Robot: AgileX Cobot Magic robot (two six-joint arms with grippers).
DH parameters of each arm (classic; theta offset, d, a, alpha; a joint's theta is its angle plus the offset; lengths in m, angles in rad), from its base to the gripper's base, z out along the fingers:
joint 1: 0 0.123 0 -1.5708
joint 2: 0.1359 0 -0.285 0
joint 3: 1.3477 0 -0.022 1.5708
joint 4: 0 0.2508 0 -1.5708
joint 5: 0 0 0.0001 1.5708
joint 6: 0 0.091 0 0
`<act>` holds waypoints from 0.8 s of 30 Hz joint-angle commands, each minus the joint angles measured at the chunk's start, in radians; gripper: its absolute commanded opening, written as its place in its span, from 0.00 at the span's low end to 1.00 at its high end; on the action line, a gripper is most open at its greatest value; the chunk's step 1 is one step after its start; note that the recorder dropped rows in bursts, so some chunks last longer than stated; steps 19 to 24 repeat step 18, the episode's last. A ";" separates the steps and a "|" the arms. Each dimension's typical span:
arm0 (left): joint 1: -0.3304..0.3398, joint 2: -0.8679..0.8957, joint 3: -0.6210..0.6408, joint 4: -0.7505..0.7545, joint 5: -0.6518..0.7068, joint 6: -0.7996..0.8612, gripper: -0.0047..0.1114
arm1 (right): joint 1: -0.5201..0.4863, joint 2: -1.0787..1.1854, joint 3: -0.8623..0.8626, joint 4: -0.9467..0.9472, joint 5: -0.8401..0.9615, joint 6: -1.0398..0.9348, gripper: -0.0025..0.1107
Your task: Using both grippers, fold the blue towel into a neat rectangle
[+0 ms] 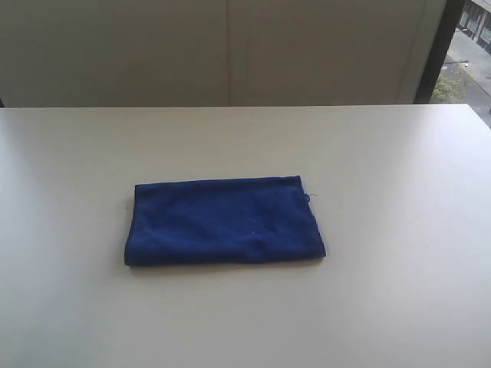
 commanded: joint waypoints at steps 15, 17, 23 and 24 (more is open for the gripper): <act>0.004 -0.005 0.003 -0.011 -0.002 -0.001 0.04 | -0.003 -0.007 0.005 0.003 -0.003 -0.001 0.02; 0.004 -0.005 0.003 -0.011 -0.002 -0.001 0.04 | -0.003 -0.007 0.005 0.003 -0.003 -0.001 0.02; 0.004 -0.005 0.003 -0.011 -0.002 -0.001 0.04 | -0.003 -0.007 0.005 0.003 -0.003 0.001 0.02; 0.004 -0.005 0.003 -0.011 -0.002 -0.001 0.04 | -0.003 -0.007 0.005 0.003 -0.003 0.001 0.02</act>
